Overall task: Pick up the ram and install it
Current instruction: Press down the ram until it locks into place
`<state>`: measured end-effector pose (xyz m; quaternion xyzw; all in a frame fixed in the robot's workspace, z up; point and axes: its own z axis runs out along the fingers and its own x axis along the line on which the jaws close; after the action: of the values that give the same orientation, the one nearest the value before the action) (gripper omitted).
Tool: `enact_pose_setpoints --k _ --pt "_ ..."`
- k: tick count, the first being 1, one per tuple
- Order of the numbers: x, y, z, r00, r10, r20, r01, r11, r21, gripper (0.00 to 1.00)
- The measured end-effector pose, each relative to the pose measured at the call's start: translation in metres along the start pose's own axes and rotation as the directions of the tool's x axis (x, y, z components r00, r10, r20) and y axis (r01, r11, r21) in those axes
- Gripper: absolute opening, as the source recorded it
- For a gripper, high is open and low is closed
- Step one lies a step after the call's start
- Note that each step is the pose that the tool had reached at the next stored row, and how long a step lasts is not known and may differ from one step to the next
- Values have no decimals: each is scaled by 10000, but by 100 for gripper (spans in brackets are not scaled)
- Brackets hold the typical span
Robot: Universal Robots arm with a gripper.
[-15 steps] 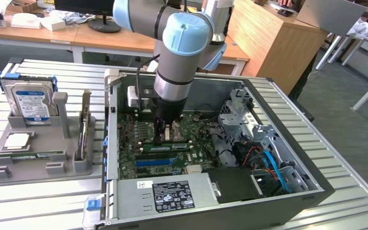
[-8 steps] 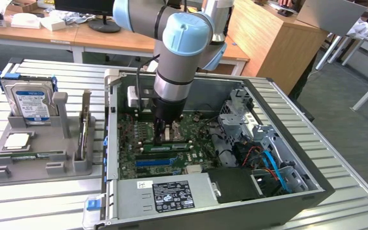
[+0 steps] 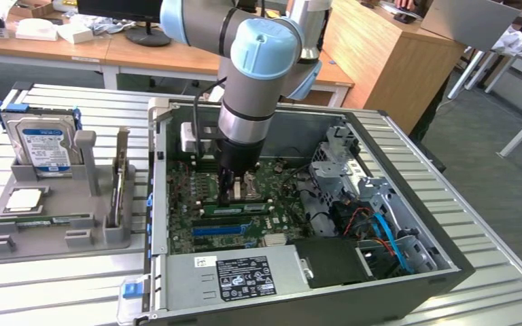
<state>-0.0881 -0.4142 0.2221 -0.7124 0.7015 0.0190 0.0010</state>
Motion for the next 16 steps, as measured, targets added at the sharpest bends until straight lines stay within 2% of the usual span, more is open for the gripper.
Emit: enact_pose_setpoints --k 8,16 --pt "-2 -1 -9 10000 0 15 0 10000 10 10" --pt "-8 6 -259 10000 1 3 -1 10000 1 10"
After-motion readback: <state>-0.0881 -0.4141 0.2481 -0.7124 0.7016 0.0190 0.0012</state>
